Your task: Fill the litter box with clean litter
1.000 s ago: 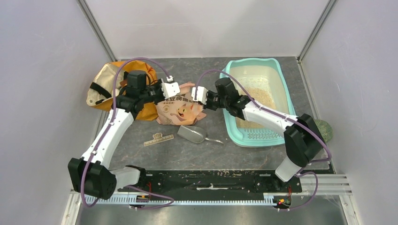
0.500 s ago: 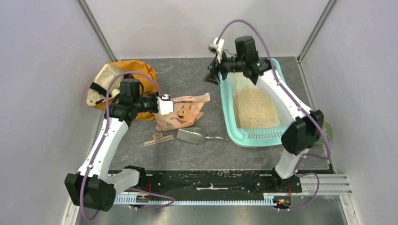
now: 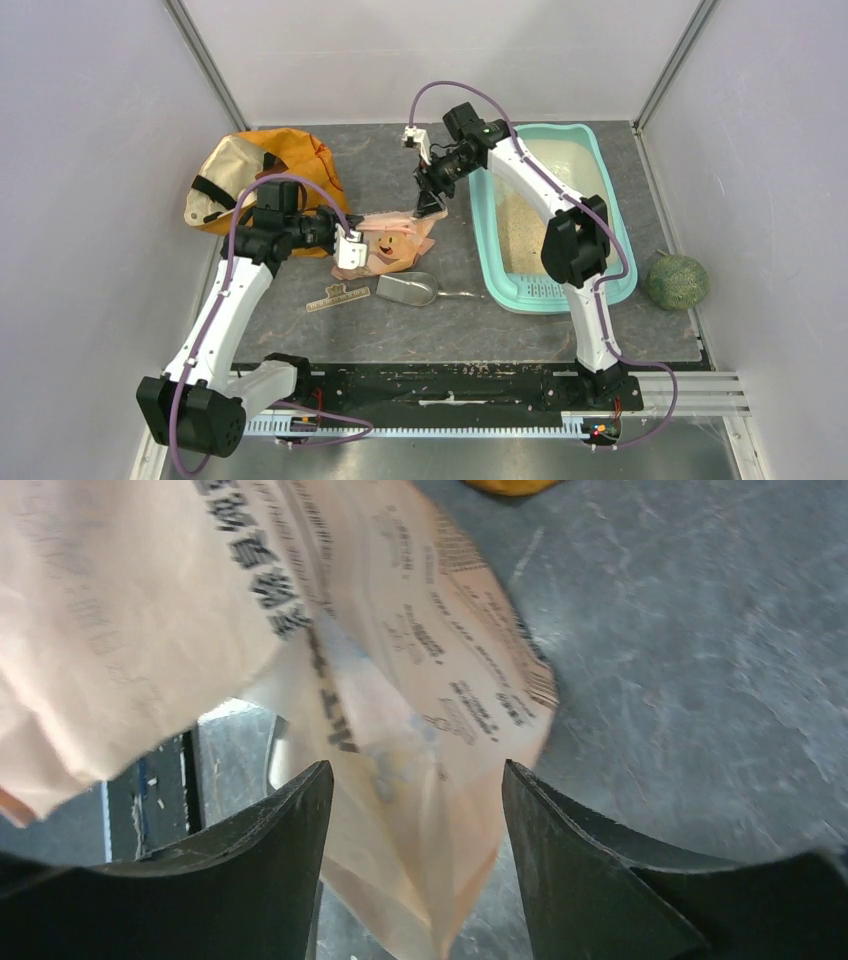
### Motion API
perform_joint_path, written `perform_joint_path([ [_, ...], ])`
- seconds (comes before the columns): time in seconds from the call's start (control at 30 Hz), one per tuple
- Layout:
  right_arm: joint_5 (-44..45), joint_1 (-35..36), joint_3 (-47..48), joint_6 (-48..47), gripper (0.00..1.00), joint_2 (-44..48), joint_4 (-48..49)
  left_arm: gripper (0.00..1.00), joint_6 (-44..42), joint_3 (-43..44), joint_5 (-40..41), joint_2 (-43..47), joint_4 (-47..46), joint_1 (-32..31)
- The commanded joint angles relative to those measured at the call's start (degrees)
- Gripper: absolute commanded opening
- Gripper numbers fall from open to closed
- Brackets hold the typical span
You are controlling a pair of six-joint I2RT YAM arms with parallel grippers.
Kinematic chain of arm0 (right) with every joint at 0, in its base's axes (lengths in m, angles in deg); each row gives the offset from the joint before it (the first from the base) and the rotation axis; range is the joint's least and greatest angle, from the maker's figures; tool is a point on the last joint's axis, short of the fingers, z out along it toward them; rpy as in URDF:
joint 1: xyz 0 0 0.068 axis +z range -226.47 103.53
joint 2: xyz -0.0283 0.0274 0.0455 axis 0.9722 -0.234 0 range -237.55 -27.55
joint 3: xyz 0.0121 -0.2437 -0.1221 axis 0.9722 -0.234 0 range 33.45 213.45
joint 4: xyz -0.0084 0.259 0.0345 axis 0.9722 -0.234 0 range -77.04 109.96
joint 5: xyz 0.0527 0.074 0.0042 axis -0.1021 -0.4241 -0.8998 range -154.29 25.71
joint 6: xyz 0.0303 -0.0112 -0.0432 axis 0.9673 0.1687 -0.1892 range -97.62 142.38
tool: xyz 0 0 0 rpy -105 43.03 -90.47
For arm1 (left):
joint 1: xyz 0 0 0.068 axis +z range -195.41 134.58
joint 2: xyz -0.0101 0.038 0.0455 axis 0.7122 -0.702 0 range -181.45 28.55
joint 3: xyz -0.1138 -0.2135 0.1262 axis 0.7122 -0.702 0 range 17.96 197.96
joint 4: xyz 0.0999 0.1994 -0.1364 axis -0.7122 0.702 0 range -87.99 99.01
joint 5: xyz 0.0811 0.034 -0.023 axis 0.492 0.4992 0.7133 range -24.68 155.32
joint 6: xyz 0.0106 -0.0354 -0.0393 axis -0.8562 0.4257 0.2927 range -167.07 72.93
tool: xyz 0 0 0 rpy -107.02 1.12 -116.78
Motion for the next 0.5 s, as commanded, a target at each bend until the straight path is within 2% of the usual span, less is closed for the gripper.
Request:
perform_joint_path([
  [0.0, -2.3, 1.7, -0.1, -4.6, 0.70, 2.3, -2.5, 0.02, -6.5, -0.3, -2.2, 1.7, 0.1, -0.3],
  [0.2, 0.7, 3.1, -0.7, -5.3, 0.61, 1.6, -1.0, 0.02, -7.0, -0.6, -1.9, 2.2, 0.2, -0.6],
  [0.37, 3.5, 3.3, -2.6, -7.7, 0.44, 2.8, 0.8, 0.02, -7.3, -0.2, -1.9, 1.9, 0.2, -0.6],
  [0.4, 4.3, 3.3, -2.6, -6.7, 0.44, 2.6, 1.8, 0.02, -7.4, -0.2, -2.1, 2.1, 0.2, -0.6],
  [0.47, 5.6, 3.3, -2.2, -5.6, 0.55, 2.0, 3.8, 0.02, -7.7, -0.4, -2.0, 2.2, 0.2, -0.6],
])
